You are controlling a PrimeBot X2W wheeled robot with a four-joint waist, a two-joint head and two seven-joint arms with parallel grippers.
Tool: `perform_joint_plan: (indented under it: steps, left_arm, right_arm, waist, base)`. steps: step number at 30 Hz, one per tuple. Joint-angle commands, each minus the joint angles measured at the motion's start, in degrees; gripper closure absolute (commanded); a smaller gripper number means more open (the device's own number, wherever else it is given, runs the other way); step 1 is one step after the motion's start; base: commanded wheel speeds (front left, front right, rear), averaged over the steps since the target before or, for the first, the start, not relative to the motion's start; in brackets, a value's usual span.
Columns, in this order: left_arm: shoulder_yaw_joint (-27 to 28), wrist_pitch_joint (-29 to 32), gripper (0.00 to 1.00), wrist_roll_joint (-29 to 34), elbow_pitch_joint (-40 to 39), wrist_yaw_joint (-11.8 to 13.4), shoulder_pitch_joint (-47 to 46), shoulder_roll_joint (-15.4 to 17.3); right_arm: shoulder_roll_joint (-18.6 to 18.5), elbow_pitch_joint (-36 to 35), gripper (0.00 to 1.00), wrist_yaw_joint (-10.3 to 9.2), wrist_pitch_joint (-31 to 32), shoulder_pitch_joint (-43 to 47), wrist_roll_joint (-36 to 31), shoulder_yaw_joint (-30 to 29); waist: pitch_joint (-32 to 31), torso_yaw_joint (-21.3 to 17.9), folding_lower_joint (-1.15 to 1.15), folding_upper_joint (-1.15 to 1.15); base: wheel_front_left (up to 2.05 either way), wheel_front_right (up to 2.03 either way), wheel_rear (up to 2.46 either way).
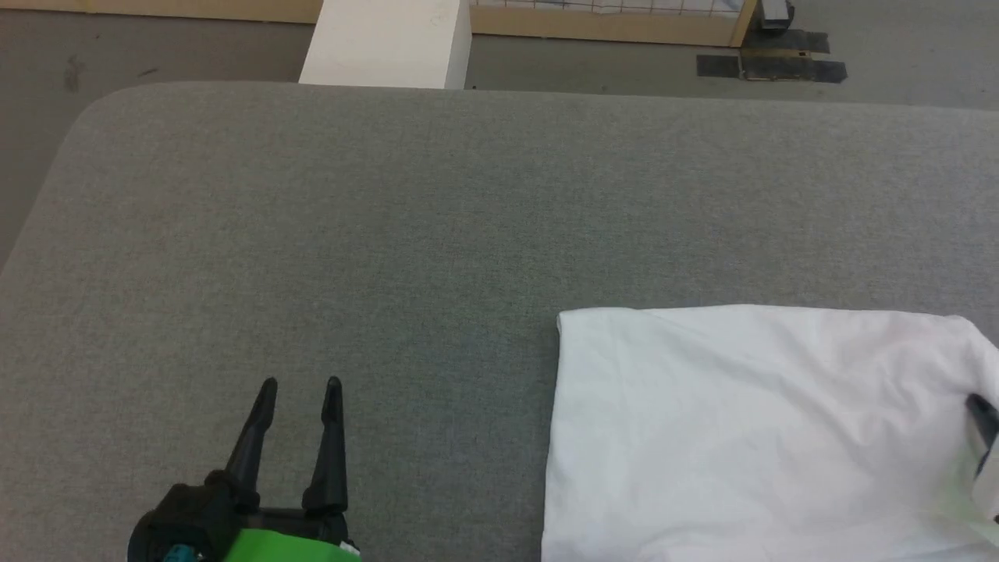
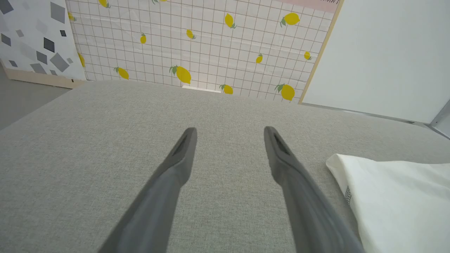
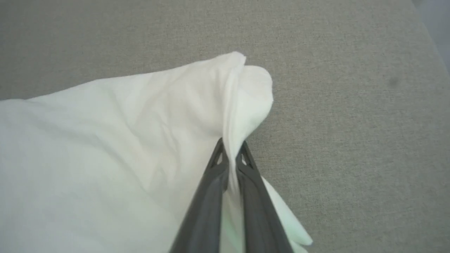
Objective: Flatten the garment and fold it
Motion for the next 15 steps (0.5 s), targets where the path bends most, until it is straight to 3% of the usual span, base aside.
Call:
perform_joint_plan:
  steps: [1,9,15]
  left_arm:
    - [-0.28,-0.27,0.0,-0.38,0.34,-0.21,-0.1,-0.51]
    - [-0.77,-0.27,0.0,-0.65,1.67,-0.6,-0.36,-1.44]
    - [-1.06,-0.27,0.0,-0.83,2.19,-1.18,-0.8,-1.52]
  right_arm:
    - [0.7,-1.97,1.0,-0.09,1.11,0.69,0.91,1.06]
    - [3.57,-12.63,1.0,-0.09,8.36,2.46,5.8,13.41]
    - [3.73,-15.04,1.0,-0.09,10.23,0.82,7.49,23.54]
  waist:
    - [-0.19,-0.33,0.0,0.0]
    - [-0.92,-0.57,0.0,0.0]
    - [-0.86,0.49,0.0,0.0]
  base:
    - [0.0,0.0,0.0]
    - [0.0,0.0,0.0]
    - [0.0,0.0,0.0]
